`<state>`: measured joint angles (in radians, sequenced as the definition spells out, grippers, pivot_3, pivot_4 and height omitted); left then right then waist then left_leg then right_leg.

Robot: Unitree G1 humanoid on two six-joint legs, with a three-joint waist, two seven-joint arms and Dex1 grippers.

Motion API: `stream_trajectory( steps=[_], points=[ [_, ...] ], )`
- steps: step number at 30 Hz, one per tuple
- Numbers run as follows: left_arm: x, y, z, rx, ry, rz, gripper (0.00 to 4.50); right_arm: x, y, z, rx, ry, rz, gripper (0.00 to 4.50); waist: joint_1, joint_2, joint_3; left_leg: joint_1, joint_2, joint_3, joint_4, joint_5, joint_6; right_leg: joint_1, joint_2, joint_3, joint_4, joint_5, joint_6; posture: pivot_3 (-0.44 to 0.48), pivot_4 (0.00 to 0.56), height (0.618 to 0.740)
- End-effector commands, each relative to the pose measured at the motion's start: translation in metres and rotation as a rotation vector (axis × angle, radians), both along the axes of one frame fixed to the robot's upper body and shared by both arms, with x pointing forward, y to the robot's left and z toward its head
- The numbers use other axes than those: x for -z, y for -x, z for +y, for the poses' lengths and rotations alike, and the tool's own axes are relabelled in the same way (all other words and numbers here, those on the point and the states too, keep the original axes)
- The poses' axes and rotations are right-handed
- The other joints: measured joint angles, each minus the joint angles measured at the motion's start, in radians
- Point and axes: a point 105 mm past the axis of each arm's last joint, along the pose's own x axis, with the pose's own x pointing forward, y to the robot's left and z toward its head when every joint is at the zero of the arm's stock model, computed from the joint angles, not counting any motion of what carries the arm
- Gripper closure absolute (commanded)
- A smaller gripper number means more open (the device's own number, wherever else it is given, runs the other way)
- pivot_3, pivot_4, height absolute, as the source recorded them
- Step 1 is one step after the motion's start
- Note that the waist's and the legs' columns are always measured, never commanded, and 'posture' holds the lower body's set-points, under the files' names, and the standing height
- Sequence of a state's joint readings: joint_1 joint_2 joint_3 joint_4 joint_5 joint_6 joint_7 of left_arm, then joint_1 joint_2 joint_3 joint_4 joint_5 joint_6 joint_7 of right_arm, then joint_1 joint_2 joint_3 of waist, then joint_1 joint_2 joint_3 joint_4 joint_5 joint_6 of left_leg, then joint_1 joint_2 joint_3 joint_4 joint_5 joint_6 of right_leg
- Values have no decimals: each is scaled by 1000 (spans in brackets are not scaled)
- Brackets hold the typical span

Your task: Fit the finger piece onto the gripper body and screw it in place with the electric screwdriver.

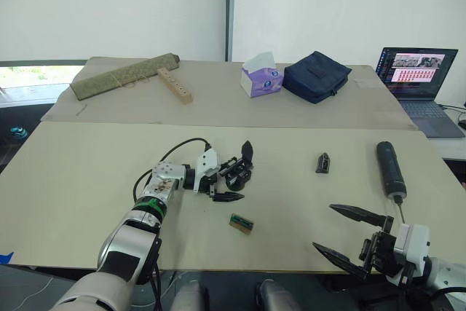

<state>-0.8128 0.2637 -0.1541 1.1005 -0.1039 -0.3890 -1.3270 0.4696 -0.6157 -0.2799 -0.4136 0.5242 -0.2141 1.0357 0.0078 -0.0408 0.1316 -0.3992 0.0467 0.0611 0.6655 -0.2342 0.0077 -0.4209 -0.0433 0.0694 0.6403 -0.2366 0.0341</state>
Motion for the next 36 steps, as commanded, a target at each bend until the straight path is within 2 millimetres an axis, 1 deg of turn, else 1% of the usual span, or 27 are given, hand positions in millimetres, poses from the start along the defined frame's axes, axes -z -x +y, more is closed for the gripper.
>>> stream_trajectory(
  steps=[1, 2, 4, 6, 10, 14, 16, 19, 24, 26, 28, 29, 33, 36],
  points=[
    [-10, -5, 4, -23, 29, -44, 1765, -9, 1, 1, 7, 10, -49, 0, -2, 0, 0, 0, 0, 0, 0, 0, 0, 0, 0, 0, 0, 0, 0, 0, 150, 740],
    [-14, -7, 6, -40, 54, -59, 2148, -9, 0, 0, 10, 10, -50, 0, -3, 0, 0, 0, 0, 0, 0, 0, 0, 0, 0, 0, 0, 0, 0, 0, 150, 740],
    [-26, -11, 6, -116, 154, -81, 2153, -8, -1, -1, 19, 8, -53, 0, -7, 0, 0, 0, 0, 0, 0, 0, 0, 0, 0, 0, 0, 0, 0, 0, 150, 740],
    [-30, -10, 4, -178, 188, -97, 2153, -5, -1, -2, 17, 8, -48, 0, -11, 0, 0, 0, 1, 0, 0, 0, 0, -1, 0, 0, 0, 0, 0, 0, 150, 740],
    [-32, 2, -6, -326, 160, -100, 2153, -4, -3, 4, 0, -2, -47, 0, -11, 0, 0, 0, 1, -1, 0, 0, 0, -1, 0, 0, 1, 0, 0, 0, 150, 740],
    [-30, 16, -17, -430, 135, -54, 2153, -4, -5, 7, -19, -10, -44, 0, -7, 1, 0, 0, 1, -1, 0, 0, 0, -1, 0, 0, 1, 0, 0, 0, 150, 740],
    [-32, 19, -19, -458, 110, -115, 2153, -3, -5, 7, -30, -7, -41, 0, -5, 1, 0, 0, 1, -1, 0, 0, 0, -1, 0, 0, 1, 0, 0, 0, 150, 740],
    [-21, 21, -16, -521, 63, -86, 2153, -4, -7, 7, -33, -6, -43, 0, -5, 1, 0, 0, 1, -1, 0, 0, 0, -1, 0, 0, 1, 0, 0, 0, 150, 740],
    [-9, 29, -17, -511, 27, -59, 2153, -5, -8, 7, -41, -2, -45, 0, -7, 1, 0, 1, 1, -1, 0, 0, 0, 0, 0, 0, 1, 0, 0, 0, 150, 740],
    [-7, 28, -13, -543, 48, -33, 1097, -6, -9, 7, -41, -2, -48, 0, -8, 1, 0, 1, 1, -1, 0, 0, 0, 0, 0, 0, 1, 0, 0, 0, 150, 740],
    [-7, 30, -9, -521, 45, -44, 180, -7, -9, 7, -39, -2, -51, 0, -7, 1, 0, 1, 1, -1, 0, 0, 0, 0, 0, 0, 1, 0, 0, 0, 150, 740],
    [-8, 30, -6, -514, 44, -49, 34, -7, -9, 7, -38, -2, -52, 0, -7, 1, 0, 1, 1, -1, 0, 0, 0, 0, 0, 0, 1, 0, 0, 0, 150, 740],
    [-5, 30, 9, -439, 19, -36, 34, -8, -8, 7, -34, 0, -54, 0, -9, 1, 0, 1, 1, 0, 0, 0, 0, 0, 0, 0, 1, 0, 0, 0, 150, 740],
    [-5, 24, 19, -382, -7, -39, 34, -9, -9, 7, -30, -1, -57, 0, -7, 1, 0, 1, 1, 0, 0, 0, 0, 0, 0, 0, 1, 0, 0, 0, 150, 740]
  ],
)
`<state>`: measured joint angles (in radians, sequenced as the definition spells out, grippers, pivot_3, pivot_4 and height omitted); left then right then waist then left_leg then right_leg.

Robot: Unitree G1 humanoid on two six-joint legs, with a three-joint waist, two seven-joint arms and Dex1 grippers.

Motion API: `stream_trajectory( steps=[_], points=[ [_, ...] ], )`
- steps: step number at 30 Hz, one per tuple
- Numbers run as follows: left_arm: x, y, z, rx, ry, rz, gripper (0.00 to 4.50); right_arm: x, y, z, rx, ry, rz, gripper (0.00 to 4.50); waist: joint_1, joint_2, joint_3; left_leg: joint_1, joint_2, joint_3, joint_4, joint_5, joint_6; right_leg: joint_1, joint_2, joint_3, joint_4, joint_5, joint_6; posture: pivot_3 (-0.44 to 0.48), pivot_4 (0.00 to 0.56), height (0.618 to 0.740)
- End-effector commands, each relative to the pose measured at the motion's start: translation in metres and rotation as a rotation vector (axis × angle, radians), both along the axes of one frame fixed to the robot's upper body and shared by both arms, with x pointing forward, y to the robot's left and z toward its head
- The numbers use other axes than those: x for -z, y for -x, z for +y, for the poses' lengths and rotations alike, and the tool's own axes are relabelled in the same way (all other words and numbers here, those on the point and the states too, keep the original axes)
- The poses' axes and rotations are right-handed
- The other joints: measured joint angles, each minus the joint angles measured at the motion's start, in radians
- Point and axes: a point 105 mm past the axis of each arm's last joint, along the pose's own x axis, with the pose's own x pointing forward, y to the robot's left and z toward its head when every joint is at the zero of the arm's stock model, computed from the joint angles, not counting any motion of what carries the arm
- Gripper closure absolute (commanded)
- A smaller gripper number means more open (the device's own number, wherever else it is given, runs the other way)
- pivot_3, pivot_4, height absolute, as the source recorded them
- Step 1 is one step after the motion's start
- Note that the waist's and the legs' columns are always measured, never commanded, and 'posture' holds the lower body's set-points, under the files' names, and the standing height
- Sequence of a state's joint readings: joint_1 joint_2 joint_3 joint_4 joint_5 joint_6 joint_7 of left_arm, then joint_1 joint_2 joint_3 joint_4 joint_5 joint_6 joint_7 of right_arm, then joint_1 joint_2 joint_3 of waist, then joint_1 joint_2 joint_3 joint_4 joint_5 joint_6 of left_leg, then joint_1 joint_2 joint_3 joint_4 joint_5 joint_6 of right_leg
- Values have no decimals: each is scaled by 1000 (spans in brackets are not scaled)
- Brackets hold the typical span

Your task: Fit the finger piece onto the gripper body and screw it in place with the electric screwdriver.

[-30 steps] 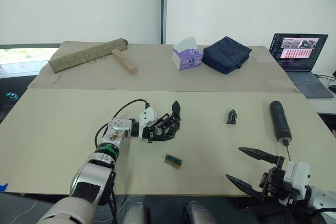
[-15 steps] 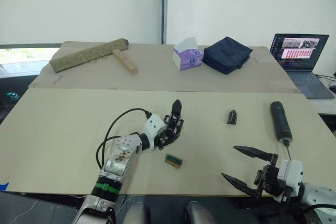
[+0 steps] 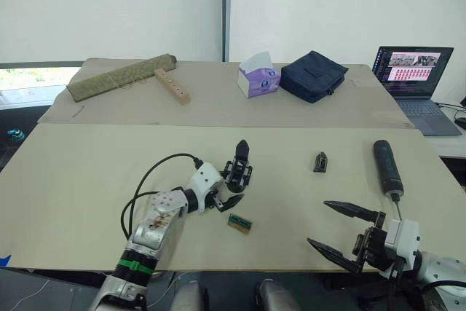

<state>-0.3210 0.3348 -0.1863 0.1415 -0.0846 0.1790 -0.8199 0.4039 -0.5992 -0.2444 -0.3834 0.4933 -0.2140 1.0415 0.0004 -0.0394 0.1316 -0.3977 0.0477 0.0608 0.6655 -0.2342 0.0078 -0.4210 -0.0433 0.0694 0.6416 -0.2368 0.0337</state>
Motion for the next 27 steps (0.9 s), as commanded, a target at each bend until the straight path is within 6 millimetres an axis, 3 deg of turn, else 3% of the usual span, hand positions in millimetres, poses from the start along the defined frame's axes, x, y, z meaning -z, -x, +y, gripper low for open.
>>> stream_trajectory(
  steps=[1, 9, 17, 20, 23, 27],
  points=[
    [-7, -5, 7, 92, -1, -9, 34, -11, 0, 1, -7, -1, -39, 0, 0, 0, 0, 0, 0, 0, 0, 0, 0, 0, 0, 0, 0, 0, 0, 0, 150, 740],
    [0, -21, -3, 295, -37, 1, 34, -13, -2, 0, -7, 6, -43, 0, 9, 0, 0, -1, -1, 0, 0, 0, 0, 0, 0, 0, -1, 0, 0, 0, 150, 740],
    [-1, -22, -16, 419, -4, 8, 34, -15, 1, 0, 12, 11, -45, 0, 12, 0, 0, -2, -2, 0, 1, 0, 0, 1, 0, 0, -1, 0, 0, 0, 150, 740],
    [-2, -18, -18, 465, 3, -10, 920, -14, 4, -1, 22, 12, -41, 0, 11, 0, 0, -2, -2, 0, 1, 0, 0, 1, 0, 0, -1, 0, 1, 0, 150, 740],
    [-9, -20, -20, 443, 26, -66, 2260, -13, 5, 0, 26, 10, -39, 0, 10, 0, 0, -2, -1, 0, 1, 0, 0, 1, 0, 0, -1, 0, 1, 0, 150, 740],
    [-11, -17, -21, 404, 43, -49, 2250, -12, 5, 0, 33, 7, -37, 0, 10, 0, 0, -2, -1, 0, 1, 0, 0, 0, 0, 0, -1, 0, 1, 0, 150, 740]
  ],
)
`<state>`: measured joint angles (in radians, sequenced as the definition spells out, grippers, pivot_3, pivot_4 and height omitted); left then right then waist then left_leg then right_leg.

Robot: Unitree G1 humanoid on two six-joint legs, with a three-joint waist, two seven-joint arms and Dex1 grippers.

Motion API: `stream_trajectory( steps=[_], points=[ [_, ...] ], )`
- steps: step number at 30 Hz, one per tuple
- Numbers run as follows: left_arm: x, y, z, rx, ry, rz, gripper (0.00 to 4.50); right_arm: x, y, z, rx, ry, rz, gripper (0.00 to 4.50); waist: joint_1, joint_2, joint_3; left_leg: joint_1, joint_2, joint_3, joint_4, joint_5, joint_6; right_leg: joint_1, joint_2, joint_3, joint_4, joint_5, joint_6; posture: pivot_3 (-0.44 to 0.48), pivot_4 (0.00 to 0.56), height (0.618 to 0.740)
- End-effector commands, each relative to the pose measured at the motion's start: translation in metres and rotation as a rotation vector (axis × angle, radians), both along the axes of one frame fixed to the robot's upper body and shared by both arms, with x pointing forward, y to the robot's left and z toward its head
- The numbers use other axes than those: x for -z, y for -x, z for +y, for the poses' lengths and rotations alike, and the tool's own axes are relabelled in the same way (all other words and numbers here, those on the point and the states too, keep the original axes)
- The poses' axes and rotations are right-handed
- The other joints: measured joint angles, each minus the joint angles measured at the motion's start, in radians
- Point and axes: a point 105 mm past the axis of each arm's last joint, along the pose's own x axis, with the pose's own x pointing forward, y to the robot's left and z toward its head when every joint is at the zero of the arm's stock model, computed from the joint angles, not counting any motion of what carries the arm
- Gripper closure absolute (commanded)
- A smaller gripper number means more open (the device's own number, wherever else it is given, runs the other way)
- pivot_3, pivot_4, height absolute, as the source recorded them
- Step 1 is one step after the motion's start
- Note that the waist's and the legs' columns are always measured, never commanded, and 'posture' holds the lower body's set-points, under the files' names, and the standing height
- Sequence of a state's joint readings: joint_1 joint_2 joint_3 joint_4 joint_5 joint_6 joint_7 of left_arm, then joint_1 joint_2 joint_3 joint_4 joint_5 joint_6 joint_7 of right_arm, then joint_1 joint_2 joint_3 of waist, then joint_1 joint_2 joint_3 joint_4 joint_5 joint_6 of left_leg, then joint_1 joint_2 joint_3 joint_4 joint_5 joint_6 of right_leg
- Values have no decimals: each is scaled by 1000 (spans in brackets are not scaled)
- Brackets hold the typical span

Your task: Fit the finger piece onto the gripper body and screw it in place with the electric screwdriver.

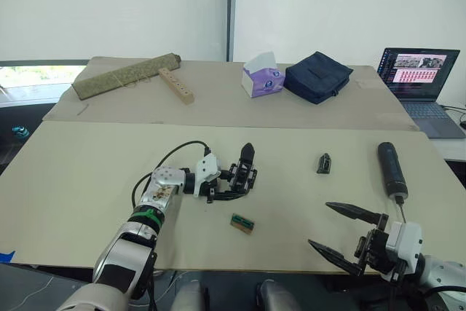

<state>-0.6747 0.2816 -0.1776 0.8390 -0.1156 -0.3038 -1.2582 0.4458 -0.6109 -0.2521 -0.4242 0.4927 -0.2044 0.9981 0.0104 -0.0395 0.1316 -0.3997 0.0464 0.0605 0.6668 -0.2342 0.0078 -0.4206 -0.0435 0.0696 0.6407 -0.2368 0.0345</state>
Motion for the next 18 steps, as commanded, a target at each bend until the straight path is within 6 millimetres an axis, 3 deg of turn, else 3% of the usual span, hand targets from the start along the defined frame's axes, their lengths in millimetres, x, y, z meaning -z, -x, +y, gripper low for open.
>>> stream_trajectory(
  steps=[1, 13, 15, 18],
  points=[
    [-8, 4, -5, -15, 16, -21, 2250, -10, 1, 0, 3, 1, -43, 0, 0, 0, 0, 0, 0, 0, 0, 0, 0, 0, 0, 0, 0, 0, 0, 0, 150, 740],
    [4, 16, 3, -86, -45, 2, 2250, -10, -4, 3, -17, 0, -41, 0, -4, 0, 0, 1, 1, 0, 0, 0, 0, 0, 0, 0, 1, 0, 0, 0, 150, 740],
    [4, 9, 9, -140, -51, -22, 1208, -10, -5, 2, -17, 2, -43, 0, -3, 0, 0, 1, 1, 0, 0, 0, 0, 0, 0, 0, 1, 0, 0, 0, 150, 740],
    [4, 8, 18, -157, -54, -37, 28, -12, -7, -2, 6, 13, -54, 0, -5, 0, 0, 1, 1, 0, 0, 0, 0, 0, 0, 0, 1, 0, 0, 0, 150, 740]
  ],
)
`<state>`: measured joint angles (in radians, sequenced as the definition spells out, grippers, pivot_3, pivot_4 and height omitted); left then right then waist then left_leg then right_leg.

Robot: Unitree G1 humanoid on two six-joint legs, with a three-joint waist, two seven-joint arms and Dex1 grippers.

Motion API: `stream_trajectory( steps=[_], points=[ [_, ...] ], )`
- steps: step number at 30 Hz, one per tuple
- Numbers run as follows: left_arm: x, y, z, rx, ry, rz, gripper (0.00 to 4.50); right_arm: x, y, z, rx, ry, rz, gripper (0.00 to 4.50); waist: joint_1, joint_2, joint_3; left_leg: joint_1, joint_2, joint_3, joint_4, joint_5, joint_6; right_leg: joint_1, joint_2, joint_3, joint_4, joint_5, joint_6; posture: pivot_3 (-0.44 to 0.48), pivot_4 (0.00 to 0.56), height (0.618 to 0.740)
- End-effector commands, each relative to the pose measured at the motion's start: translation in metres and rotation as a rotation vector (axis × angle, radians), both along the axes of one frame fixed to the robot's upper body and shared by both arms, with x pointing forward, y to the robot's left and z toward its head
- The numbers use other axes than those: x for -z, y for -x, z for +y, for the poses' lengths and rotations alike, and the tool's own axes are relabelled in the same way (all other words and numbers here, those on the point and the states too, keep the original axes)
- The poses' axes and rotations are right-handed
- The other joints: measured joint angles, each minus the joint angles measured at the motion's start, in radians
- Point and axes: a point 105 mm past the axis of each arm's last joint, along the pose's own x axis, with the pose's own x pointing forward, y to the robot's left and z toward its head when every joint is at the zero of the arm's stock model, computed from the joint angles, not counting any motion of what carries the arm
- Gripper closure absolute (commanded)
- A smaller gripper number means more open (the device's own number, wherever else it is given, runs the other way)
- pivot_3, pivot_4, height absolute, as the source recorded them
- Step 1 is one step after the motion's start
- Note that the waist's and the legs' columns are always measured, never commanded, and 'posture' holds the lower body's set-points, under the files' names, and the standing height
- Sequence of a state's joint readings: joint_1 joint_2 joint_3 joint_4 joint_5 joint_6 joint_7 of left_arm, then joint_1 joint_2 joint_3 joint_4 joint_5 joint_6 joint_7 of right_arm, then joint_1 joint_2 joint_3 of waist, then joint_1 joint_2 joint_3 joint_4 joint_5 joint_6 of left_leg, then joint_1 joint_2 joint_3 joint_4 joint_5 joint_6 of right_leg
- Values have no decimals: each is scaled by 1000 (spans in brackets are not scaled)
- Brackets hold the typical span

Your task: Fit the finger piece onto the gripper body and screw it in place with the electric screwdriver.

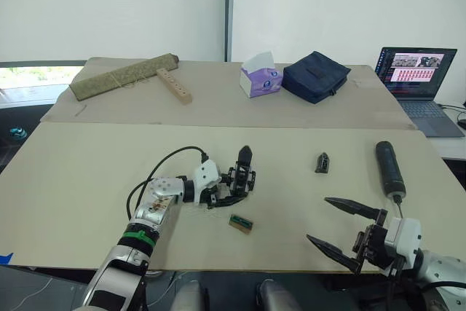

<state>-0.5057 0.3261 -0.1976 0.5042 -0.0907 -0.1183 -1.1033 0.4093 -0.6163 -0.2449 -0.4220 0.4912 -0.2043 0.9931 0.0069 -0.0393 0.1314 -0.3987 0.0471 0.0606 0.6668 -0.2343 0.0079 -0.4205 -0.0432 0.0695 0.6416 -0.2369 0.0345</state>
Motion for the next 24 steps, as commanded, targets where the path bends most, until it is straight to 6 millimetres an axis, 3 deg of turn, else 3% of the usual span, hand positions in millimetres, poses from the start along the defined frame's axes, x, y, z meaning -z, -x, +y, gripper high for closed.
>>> stream_trajectory(
  steps=[1, 4, 7, 11, 16, 21, 24],
  points=[
    [0, -2, 16, -27, -19, -27, 28, -8, -2, -5, 23, 11, -32, 0, -3, 0, 0, 0, 0, 0, 0, 0, 0, 0, 0, 0, 0, 0, 0, 0, 150, 740],
    [-4, 8, 40, -15, 8, -8, 28, -14, 1, -13, 66, 18, -37, 0, -15, 1, -1, 0, 1, 0, 0, 0, 0, 0, 0, 0, 0, 0, 0, 0, 150, 740],
    [-3, 22, 87, -10, -95, 4, 28, -2, 12, -29, 154, 87, 88, 0, -24, 1, -1, 1, 2, 0, -2, 0, 0, -1, 1, 0, 1, -1, -2, 0, 150, 740],
    [-32, 29, 119, -53, -22, -3, 28, 3, 21, -44, 333, 106, 172, 0, -21, 2, 0, 5, 3, 1, -4, 0, 0, 0, 1, 0, 4, -3, -5, 0, 150, 740],
    [-75, 50, 118, 6, 66, -19, 28, 17, 27, -53, 507, 113, 245, 0, -8, 2, 0, 4, 4, 2, -4, 0, -1, 0, -2, -1, 4, -8, -6, 0, 150, 740],
    [-110, 59, 97, 32, 158, -50, 28, 3, 2, -39, 574, -97, 249, 0, -11, 2, 0, 3, 4, 2, -4, 0, 0, -1, -3, 1, 2, -9, -7, 0, 150, 740],
    [-125, 57, 90, 9, 206, -84, 28, -4, -24, -38, 650, -190, 335, 0, -23, 2, 1, 5, 3, 2, -4, 0, 0, 0, -2, 1, 3, -7, -3, 0, 150, 740]
  ],
)
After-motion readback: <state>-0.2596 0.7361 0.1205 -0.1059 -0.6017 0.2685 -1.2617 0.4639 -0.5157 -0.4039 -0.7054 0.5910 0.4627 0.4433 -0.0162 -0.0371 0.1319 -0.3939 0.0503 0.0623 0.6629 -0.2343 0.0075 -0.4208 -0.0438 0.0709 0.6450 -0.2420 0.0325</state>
